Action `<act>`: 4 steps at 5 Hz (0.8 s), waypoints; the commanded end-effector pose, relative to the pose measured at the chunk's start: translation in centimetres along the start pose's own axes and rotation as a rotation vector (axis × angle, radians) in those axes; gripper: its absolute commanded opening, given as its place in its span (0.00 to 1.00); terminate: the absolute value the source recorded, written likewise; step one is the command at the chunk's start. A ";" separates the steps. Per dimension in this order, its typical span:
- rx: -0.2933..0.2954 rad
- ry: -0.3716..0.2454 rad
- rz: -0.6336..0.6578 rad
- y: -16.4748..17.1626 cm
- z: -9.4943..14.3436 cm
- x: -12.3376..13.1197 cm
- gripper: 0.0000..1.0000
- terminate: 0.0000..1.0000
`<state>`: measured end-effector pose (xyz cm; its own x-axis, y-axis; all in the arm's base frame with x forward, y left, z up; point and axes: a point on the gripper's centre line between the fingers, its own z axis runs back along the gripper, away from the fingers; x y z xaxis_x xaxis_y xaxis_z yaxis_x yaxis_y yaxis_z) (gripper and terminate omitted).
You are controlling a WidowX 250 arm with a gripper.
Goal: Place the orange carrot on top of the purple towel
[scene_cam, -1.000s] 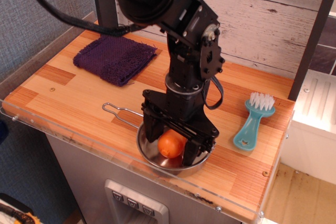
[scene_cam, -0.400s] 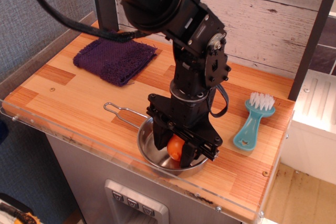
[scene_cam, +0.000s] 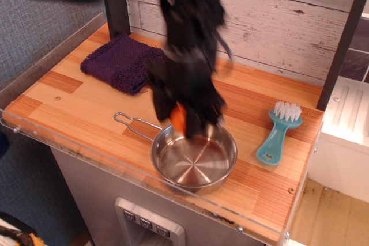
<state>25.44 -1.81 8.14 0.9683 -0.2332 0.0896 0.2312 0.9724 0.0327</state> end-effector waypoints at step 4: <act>0.064 0.005 0.206 17.2 -1.9 5.3 0.00 0.00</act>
<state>34.78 13.25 5.36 0.9986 -0.0235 0.0470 0.0207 0.9981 0.0579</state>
